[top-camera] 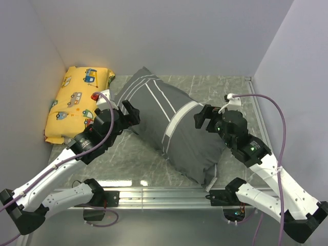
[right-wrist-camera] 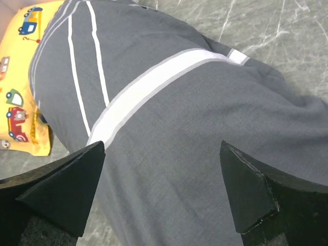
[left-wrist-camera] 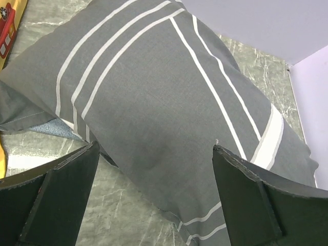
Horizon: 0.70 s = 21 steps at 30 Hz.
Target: Remove the pillowcase from the pillow
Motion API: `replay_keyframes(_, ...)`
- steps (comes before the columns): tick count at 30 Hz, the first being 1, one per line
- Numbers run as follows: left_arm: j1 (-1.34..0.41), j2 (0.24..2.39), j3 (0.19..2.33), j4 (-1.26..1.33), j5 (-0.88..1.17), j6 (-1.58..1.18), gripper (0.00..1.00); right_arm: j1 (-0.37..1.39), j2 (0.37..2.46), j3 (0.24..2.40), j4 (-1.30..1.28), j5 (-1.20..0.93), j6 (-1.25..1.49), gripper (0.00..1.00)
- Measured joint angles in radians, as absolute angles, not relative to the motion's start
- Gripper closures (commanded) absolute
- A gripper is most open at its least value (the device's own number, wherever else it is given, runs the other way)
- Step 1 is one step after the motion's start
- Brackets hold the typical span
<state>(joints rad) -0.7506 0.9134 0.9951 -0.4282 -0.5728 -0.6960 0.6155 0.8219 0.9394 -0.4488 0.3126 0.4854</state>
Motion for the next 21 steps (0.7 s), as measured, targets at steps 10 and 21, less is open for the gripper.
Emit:
replay_keyframes(10, -0.751, 0.897, 0.935, -0.431, -0.565, -0.704, 0.01, 0.656, 0.84, 0.926, -0.424, 0.321, 0.435, 0.0)
replay_keyframes(21, -0.537, 0.896, 0.849, -0.34, -0.445, -0.751, 0.01, 0.971, 1.042, 0.992, -0.412, 0.528, 0.33, 0.0)
